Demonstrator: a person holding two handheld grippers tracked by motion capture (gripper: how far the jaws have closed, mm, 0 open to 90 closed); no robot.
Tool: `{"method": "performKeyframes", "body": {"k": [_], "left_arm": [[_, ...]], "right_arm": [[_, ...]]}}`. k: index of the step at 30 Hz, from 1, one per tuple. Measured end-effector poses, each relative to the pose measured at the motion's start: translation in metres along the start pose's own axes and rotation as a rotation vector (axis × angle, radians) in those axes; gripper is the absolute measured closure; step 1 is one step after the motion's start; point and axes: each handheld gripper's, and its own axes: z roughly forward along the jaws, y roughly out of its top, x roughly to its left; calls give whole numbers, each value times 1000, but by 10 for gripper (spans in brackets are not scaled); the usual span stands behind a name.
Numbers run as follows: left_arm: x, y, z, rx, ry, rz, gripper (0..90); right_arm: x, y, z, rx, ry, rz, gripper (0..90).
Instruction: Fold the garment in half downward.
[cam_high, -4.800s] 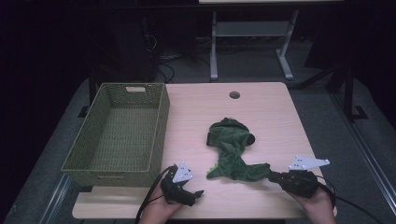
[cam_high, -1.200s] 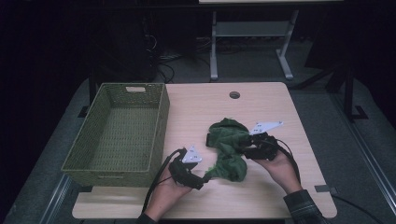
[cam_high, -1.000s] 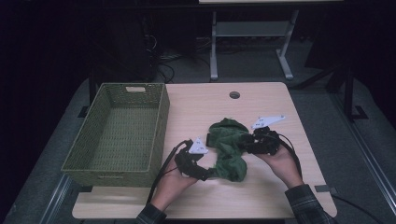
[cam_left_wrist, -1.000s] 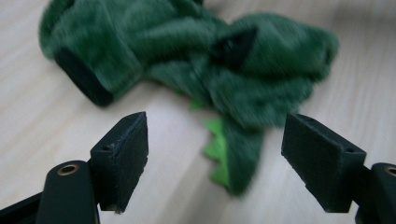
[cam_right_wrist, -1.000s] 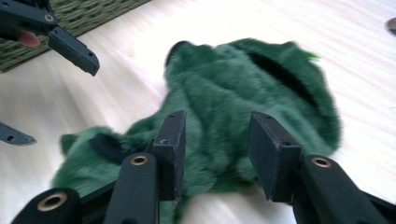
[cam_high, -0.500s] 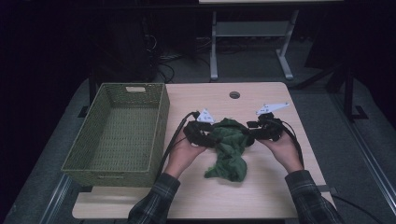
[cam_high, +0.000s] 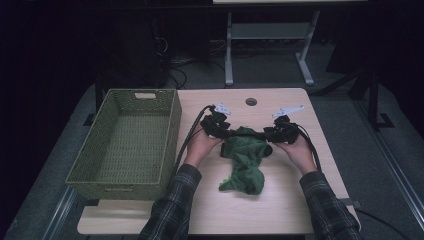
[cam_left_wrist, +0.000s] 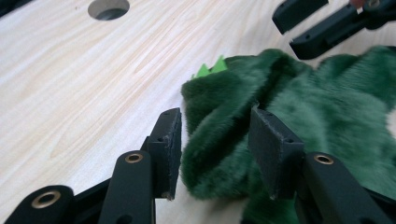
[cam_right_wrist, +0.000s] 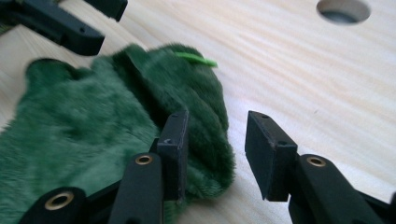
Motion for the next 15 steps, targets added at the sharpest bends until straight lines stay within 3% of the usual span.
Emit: {"method": "performKeyframes", "body": {"k": [3, 7, 10, 15], "left_arm": [[5, -5, 8, 28, -14, -12, 541], [9, -9, 13, 67, -28, 4, 541], [8, -12, 13, 74, -49, -14, 536], [8, -15, 19, 84, -49, -21, 574]], "right_arm": [[-4, -4, 9, 24, 10, 3, 592], [-7, -7, 17, 41, 7, 15, 626], [-5, -7, 18, 37, 27, 11, 625], [-2, -6, 22, 59, 13, -6, 677]]}}
